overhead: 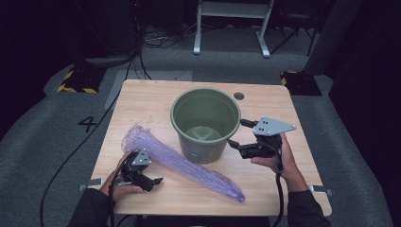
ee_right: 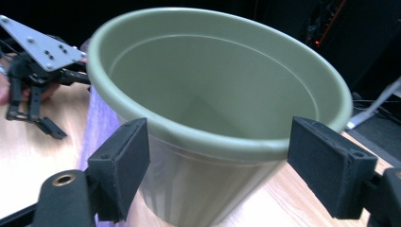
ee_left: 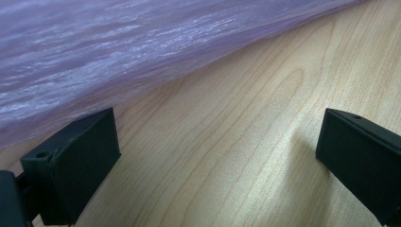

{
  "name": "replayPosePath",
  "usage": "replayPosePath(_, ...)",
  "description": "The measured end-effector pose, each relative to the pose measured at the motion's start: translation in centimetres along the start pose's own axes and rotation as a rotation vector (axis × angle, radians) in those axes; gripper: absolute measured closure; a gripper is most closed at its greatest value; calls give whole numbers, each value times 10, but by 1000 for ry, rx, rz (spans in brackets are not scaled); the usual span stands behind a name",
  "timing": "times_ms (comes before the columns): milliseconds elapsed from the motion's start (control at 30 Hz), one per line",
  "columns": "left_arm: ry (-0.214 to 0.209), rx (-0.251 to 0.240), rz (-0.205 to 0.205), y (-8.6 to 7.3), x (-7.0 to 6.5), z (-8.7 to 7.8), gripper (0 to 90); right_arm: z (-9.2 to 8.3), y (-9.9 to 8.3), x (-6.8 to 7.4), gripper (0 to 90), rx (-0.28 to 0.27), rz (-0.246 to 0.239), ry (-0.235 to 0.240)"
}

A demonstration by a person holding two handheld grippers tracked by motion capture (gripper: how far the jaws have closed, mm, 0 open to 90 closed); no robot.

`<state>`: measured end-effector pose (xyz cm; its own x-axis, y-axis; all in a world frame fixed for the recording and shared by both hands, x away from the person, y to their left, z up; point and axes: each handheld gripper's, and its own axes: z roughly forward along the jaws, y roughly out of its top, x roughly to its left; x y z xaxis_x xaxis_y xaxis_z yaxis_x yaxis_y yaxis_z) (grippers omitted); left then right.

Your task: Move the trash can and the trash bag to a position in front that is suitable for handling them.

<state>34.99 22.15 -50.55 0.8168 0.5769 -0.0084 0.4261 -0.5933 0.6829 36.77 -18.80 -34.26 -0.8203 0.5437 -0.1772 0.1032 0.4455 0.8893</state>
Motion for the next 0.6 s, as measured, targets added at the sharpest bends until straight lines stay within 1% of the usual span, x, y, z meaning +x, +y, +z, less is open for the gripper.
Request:
replayPosePath(200,0,0,0,0,0,0,0,4,8,6,215,-2,-15,16)
replayPosePath(233,0,0,0,0,0,0,0,4,9,6,215,-9,-13,27)
replayPosePath(267,0,0,0,0,0,0,0,4,9,6,215,-9,-13,27)
replayPosePath(300,0,0,0,0,0,0,0,4,11,7,217,-22,-6,41)
replayPosePath(333,0,0,0,0,0,0,0,6,14,10,215,-23,-12,51)
replayPosePath(400,0,0,0,0,0,0,0,7,15,11,215,-24,-11,60)
replayPosePath(433,0,0,0,0,0,0,0,9,16,11,215,-22,-11,64)
replayPosePath(467,1,1,0,0,0,0,0,12,19,11,215,-21,-8,86)
replayPosePath(500,1,1,0,0,0,0,0,14,20,12,216,-20,-12,96)
replayPosePath(600,1,1,0,0,0,0,0,19,21,14,218,-5,-27,97)
